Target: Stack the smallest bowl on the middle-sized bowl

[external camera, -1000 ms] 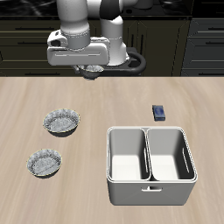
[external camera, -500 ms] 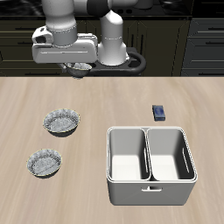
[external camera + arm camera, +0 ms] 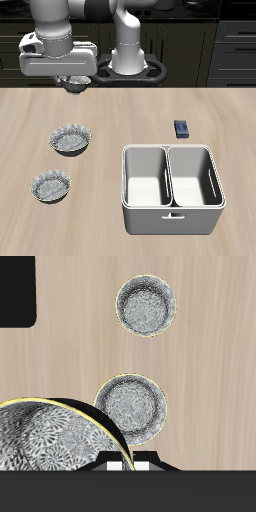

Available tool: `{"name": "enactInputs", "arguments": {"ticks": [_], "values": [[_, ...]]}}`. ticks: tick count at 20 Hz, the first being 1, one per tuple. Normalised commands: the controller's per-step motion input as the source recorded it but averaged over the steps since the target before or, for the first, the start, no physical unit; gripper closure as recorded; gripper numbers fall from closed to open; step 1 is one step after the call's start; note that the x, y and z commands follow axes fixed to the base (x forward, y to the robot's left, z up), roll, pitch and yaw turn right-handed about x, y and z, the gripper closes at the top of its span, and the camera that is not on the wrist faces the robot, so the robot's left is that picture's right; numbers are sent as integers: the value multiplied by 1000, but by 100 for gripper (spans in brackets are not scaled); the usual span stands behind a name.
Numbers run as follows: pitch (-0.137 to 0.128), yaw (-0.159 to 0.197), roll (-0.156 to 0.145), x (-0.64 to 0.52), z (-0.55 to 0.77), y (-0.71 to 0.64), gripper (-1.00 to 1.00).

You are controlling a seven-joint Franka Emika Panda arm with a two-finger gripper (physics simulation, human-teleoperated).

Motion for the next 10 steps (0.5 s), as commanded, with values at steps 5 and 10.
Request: {"name": "enactInputs", "arguments": {"ticks": [5,10], "values": [[1,-25,15,278,43,-125,100],[-24,-4,-9,293,62,-46,100]]}}
